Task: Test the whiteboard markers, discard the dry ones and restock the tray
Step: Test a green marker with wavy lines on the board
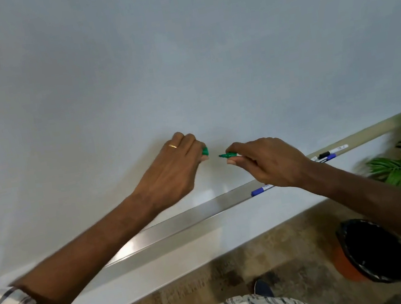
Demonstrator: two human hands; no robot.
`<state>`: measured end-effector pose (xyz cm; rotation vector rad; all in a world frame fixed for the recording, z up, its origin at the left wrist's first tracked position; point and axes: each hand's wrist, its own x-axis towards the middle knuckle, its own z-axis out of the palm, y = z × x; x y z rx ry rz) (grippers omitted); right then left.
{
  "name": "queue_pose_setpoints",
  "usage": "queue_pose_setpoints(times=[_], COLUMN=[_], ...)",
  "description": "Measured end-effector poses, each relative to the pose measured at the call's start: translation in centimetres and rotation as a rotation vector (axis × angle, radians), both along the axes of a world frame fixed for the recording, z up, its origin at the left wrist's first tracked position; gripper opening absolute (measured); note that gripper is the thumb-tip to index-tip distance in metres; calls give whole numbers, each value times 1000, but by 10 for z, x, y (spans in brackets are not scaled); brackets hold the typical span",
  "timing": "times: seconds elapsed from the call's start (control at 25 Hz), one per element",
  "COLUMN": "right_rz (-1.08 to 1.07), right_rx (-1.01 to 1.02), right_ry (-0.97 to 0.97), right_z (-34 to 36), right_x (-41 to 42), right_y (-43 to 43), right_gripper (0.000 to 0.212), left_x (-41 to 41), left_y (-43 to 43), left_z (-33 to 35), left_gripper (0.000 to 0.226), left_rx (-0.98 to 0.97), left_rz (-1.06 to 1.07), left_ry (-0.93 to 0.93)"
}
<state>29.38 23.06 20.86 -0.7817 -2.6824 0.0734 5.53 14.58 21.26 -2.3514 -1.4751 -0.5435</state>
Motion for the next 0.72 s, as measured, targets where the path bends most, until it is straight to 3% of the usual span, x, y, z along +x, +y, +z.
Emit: queue_pose_setpoints(times=[0.12,0.32,0.56,0.72], right_rz=[-5,19,106,229], right_rx=[-64,-227,-417,-369], right_ry=[42,326,623,810], right_z=[3,31,83,121], right_x=[14,-1,-28,-43], right_y=[7,7,6,5], right_gripper=[44,38,27,7], left_x=[-24,-14,-5,-13], left_y=[-2,-1,14,26], left_z=[21,43,92,138], left_gripper=[27,36,24,22], left_rx=[69,83,284,460], left_rz=[40,91,87,61], left_ry=[-3,-230,-530,-519])
